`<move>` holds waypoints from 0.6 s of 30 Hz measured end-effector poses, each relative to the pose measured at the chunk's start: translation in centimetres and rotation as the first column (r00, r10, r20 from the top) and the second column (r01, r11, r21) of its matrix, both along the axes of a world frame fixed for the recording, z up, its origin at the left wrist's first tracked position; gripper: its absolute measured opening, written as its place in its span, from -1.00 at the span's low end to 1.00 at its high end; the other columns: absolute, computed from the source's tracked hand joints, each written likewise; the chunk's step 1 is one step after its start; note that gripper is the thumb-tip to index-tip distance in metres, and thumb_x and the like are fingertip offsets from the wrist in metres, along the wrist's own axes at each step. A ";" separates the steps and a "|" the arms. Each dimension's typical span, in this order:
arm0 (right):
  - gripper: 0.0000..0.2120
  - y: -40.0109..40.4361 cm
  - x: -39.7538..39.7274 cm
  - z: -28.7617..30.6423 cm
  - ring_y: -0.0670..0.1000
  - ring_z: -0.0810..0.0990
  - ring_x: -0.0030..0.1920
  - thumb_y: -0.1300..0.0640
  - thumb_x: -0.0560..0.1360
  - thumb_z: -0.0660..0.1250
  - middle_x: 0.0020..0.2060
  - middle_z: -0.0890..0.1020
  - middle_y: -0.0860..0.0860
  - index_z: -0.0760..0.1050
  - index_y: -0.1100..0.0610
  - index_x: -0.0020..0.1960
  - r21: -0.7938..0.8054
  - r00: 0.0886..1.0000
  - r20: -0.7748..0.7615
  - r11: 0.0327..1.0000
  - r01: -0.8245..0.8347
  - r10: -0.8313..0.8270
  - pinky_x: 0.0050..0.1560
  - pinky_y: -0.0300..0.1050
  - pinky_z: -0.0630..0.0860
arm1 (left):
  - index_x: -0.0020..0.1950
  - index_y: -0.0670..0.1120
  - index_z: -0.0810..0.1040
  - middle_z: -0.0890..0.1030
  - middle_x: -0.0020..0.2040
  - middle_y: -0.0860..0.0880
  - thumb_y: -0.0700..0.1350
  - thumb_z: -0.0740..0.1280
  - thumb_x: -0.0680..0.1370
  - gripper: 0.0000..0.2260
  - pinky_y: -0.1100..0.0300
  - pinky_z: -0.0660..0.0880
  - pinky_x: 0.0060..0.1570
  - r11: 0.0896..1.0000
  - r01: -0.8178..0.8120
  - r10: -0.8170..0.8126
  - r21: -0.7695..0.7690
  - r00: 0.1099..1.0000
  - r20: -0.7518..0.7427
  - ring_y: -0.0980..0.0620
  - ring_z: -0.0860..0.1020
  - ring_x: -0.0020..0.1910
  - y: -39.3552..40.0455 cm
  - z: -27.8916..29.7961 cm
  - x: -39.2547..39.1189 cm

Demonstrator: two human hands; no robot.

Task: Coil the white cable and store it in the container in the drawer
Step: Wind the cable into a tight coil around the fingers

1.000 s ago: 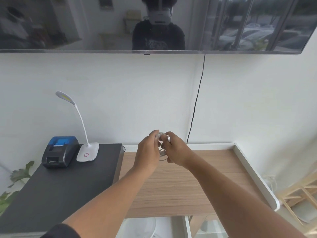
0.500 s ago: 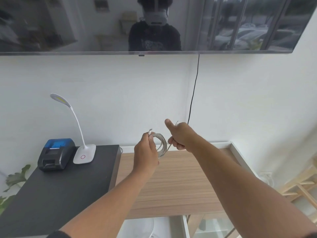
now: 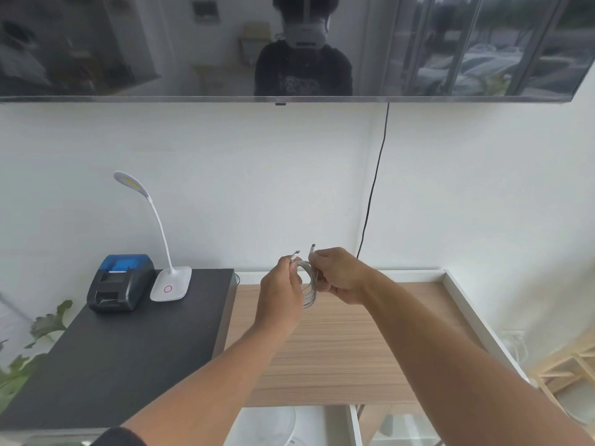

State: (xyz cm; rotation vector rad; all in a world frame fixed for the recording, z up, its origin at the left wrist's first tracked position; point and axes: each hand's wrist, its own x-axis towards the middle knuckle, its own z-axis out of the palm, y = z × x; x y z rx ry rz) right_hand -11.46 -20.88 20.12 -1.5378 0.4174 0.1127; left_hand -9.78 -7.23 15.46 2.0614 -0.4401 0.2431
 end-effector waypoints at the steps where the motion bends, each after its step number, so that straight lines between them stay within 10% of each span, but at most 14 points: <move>1: -0.70 -0.1 0.0 -0.1 -0.02 0.32 -0.47 0.27 0.65 0.25 -0.38 0.40 0.09 0.44 0.22 -0.26 -0.036 1.000 0.012 0.999 0.013 -0.013 -0.51 -0.25 0.36 | 0.22 -0.14 0.56 0.59 -0.20 0.01 -0.12 0.13 0.71 -0.76 0.47 0.36 -0.29 1.000 0.010 -0.010 0.004 1.000 0.008 0.00 0.57 -0.20 0.0 0.0 0.0; 7: -0.86 -0.3 0.0 0.0 0.02 0.41 -0.40 0.11 0.51 0.50 -0.44 0.54 0.02 0.71 0.20 -0.12 -0.299 0.999 0.026 0.953 0.052 -0.046 -0.44 -0.20 0.39 | 0.27 -0.10 0.54 0.64 -0.15 0.00 -0.11 0.11 0.71 -0.74 0.38 0.39 -0.26 1.000 0.015 -0.016 0.015 0.999 0.042 -0.01 0.62 -0.11 0.6 -0.2 -0.1; 14: -0.56 1.5 0.1 1.4 0.11 0.49 -0.33 -0.07 0.62 0.20 -0.31 0.54 0.12 0.51 0.31 -0.14 -0.503 0.982 0.016 0.851 -0.154 0.187 -0.20 -0.02 0.46 | 0.36 -0.09 0.53 0.59 -0.08 0.05 -0.15 0.13 0.71 -0.72 0.56 0.33 -0.20 0.999 -0.043 0.043 -0.013 0.997 0.064 0.19 0.55 -0.16 0.6 0.5 0.0; 18: -0.55 1.6 0.3 2.3 0.10 0.32 -0.33 -0.06 0.62 0.22 -0.48 0.37 0.07 0.22 0.07 -0.37 -0.630 0.949 -0.058 0.726 -0.275 0.309 -0.23 0.02 0.26 | 0.36 -0.13 0.50 0.42 0.10 -0.03 -0.12 0.12 0.72 -0.72 0.26 0.32 -0.14 0.993 -0.114 0.113 0.033 0.993 0.036 -0.01 0.50 -0.12 0.3 0.6 0.3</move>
